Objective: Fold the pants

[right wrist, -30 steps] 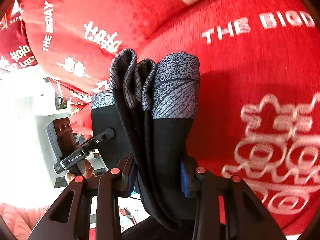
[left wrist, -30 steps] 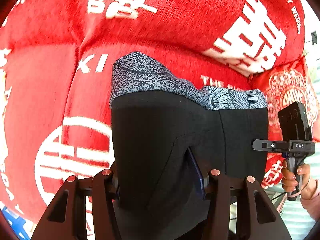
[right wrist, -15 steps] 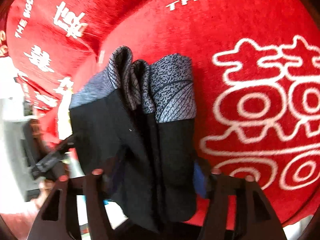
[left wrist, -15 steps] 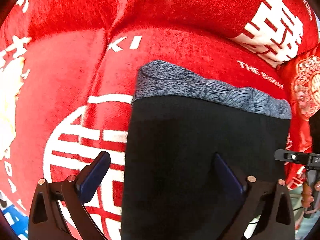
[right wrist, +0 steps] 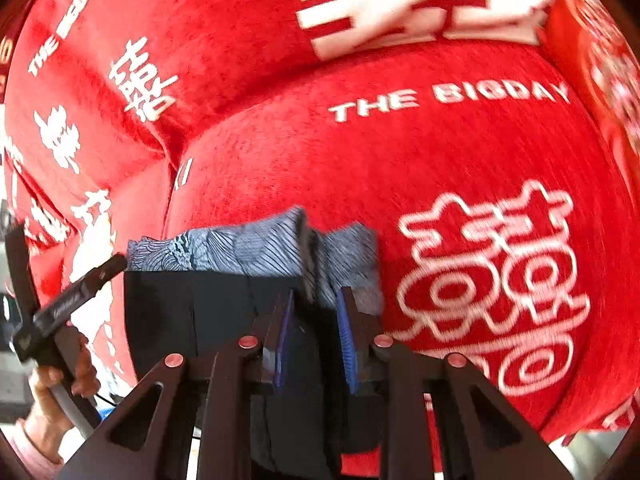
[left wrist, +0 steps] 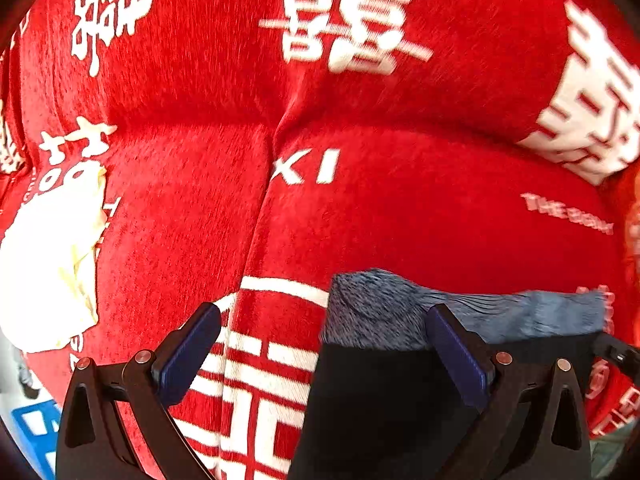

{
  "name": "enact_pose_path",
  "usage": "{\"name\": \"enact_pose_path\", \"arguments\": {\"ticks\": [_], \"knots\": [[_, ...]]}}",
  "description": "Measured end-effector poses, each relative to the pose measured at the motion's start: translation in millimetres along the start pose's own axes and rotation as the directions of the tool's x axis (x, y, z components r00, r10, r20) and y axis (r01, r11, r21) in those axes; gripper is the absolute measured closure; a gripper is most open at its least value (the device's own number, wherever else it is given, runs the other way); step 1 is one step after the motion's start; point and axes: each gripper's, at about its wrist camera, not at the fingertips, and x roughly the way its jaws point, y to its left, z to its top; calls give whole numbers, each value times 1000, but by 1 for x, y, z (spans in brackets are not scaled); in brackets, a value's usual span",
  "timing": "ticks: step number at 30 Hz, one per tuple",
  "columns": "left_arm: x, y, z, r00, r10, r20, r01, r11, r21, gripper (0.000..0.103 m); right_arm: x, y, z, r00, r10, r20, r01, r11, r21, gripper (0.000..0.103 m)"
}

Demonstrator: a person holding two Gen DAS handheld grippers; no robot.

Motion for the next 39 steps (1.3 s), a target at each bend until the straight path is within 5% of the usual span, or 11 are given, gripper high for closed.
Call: {"name": "enact_pose_path", "arguments": {"ticks": [3, 7, 13, 22, 29, 39], "knots": [[22, -1, 0, 1000, 18, -14, -19, 999, -26, 0, 21, 6, 3, 998, -55, -15, 54, 997, -58, 78], [29, -3, 1, 999, 34, -17, -34, 999, -15, 0, 28, -4, 7, 999, -33, -15, 32, 998, -47, 74], [4, -8, -1, 998, 56, -3, -56, 998, 42, 0, 21, -3, 6, 998, -61, -21, 60, 997, -57, 60], [-31, -4, -37, 995, 36, -92, -28, 996, 84, 0, -8, -21, -48, 989, -106, -102, 112, 992, 50, 47], [-54, -13, -78, 985, 14, -171, 12, 988, 153, 0, -20, -14, -91, 979, -129, -155, 143, 987, 80, 21], [-90, -23, -105, 979, -12, -203, 49, 983, 179, 0, -41, 24, -113, 957, -241, -163, 246, 969, 10, 18]]}}
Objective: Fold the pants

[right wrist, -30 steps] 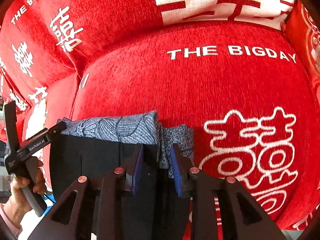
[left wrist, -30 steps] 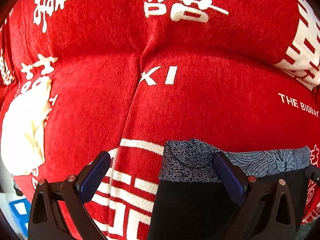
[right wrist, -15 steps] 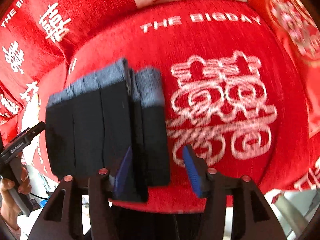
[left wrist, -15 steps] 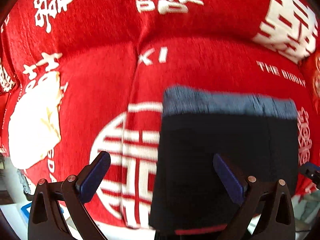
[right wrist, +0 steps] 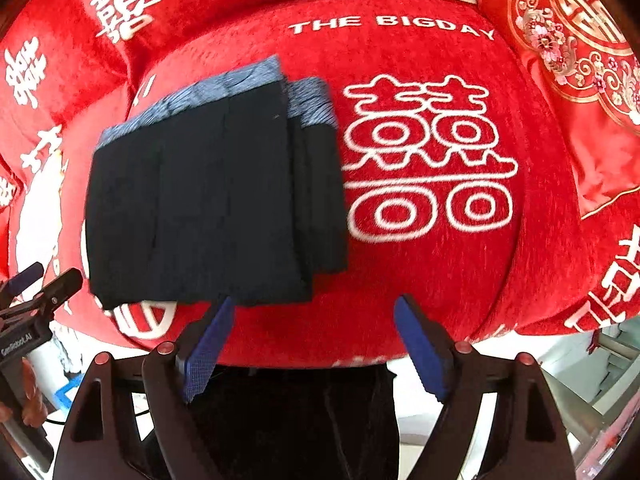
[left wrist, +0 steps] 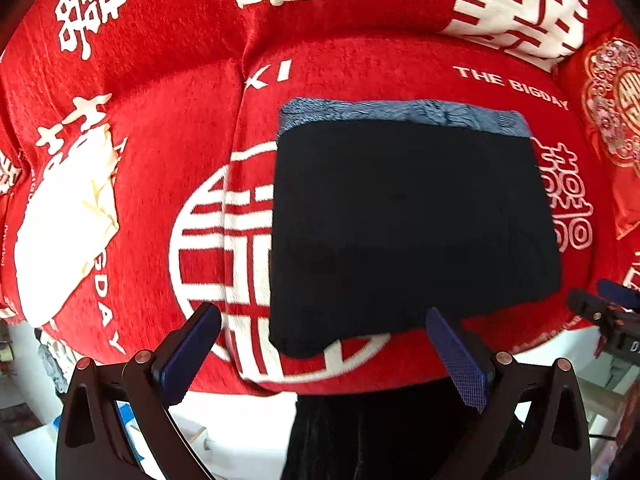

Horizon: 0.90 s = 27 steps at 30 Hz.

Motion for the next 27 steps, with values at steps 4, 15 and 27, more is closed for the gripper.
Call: {"name": "enact_pose_path", "arguments": {"ticks": [4, 15, 27], "knots": [[-16, -3, -9, 1000, 1, -9, -1, 1000, 10, 0, -15, 14, -8, 999, 29, -17, -29, 1000, -1, 18], [-54, -3, -27, 1000, 29, 0, -29, 999, 21, 0, -59, 43, -18, 999, 33, 12, -33, 999, -22, 18], [-61, -1, -18, 996, 83, 13, -83, 996, 25, 0, -81, 62, -11, 995, -69, 69, 73, 995, -70, 19]]}}
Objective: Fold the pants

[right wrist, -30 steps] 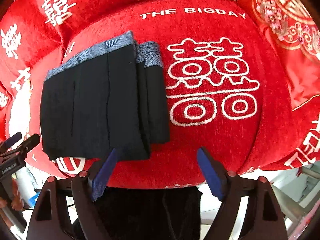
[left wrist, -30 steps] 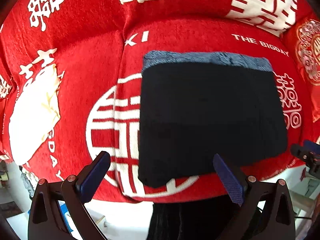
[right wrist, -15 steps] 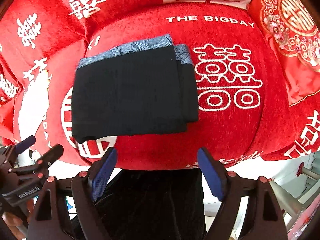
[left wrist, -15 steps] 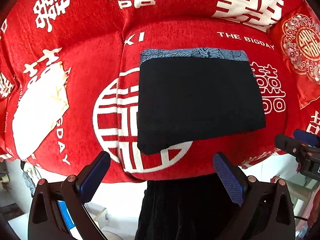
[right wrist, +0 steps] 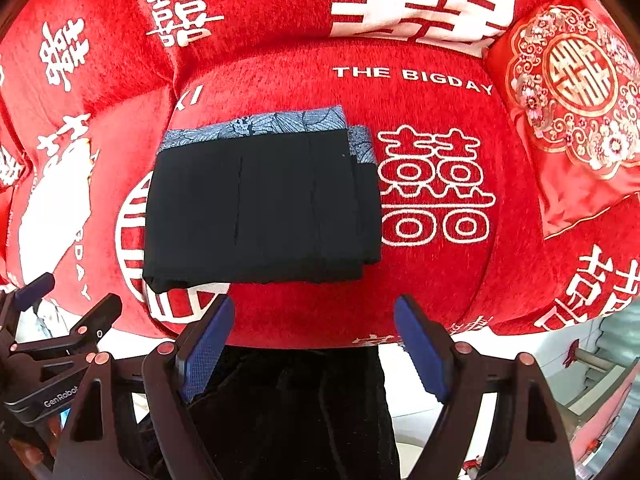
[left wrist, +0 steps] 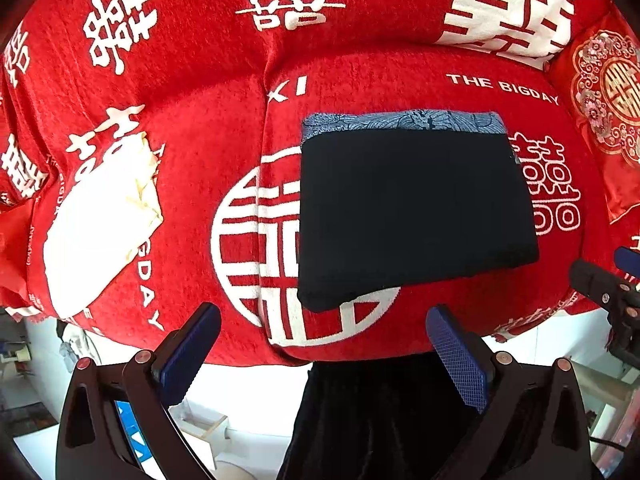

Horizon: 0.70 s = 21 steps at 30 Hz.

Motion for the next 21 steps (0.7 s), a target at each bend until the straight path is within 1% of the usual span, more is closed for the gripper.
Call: {"name": "enact_pose_path", "arguments": {"ticks": [8, 21], "knots": [[0, -2, 3, 1000, 16, -2, -16, 1000, 19, 0, -2, 11, 3, 999, -34, 15, 34, 999, -37, 19], [-1, -12, 0, 1000, 18, -7, -17, 999, 46, 0, -2, 11, 3, 999, -51, 14, 51, 998, -41, 19]]}}
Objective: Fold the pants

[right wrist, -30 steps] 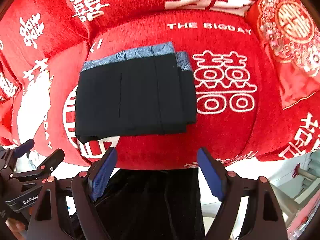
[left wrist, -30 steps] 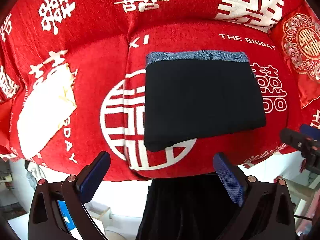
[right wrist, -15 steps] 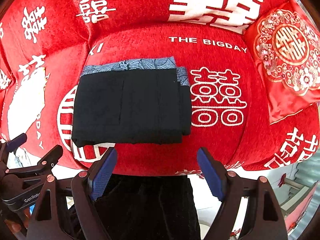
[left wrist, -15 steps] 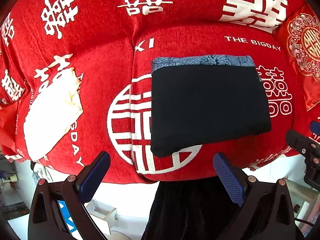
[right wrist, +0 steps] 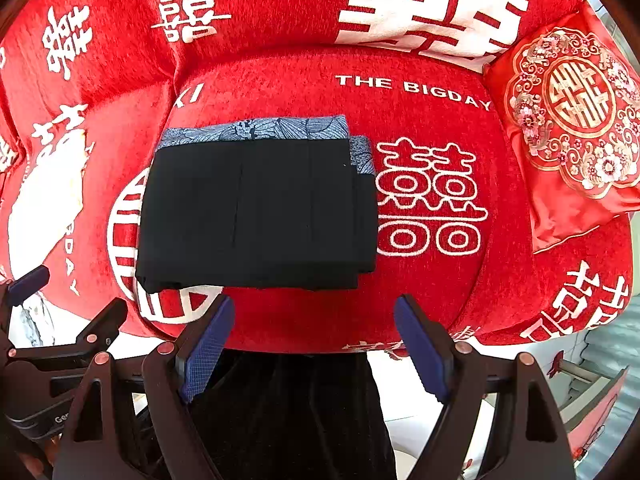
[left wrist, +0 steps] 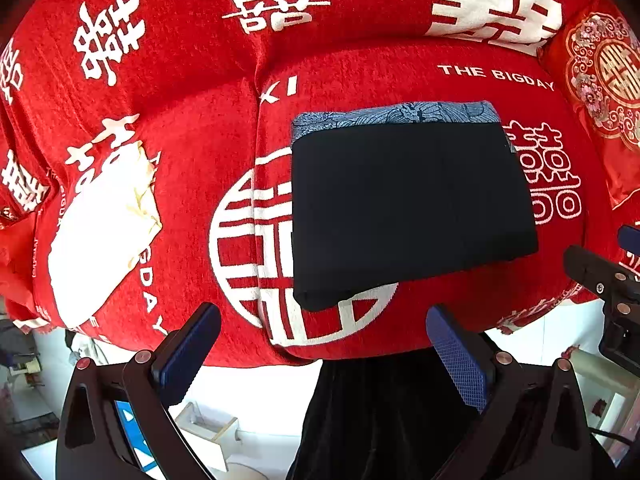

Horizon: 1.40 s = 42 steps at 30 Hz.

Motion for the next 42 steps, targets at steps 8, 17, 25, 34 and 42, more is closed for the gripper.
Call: {"name": "enact_pose_path", "arguments": {"ticks": [8, 17, 25, 34, 42], "knots": [[-2, 0, 1, 1000, 3, 7, -3, 1000, -5, 0, 0, 0, 0, 1000, -8, 2, 8, 1000, -6, 19], [-4, 1, 0, 1000, 5, 10, -5, 1000, -2, 0, 0, 2, 2, 1000, -12, 4, 12, 1000, -14, 19], [-6, 1, -1, 1000, 4, 9, -4, 1000, -11, 0, 0, 1, 2, 1000, -11, 5, 11, 1000, -13, 19], [-6, -1, -3, 1000, 1, 13, -1, 1000, -12, 0, 0, 2, -1, 1000, -11, 4, 11, 1000, -10, 19], [-6, -1, -3, 1000, 1, 15, -1, 1000, -14, 0, 0, 1, 0, 1000, -11, 6, 12, 1000, -11, 19]]}}
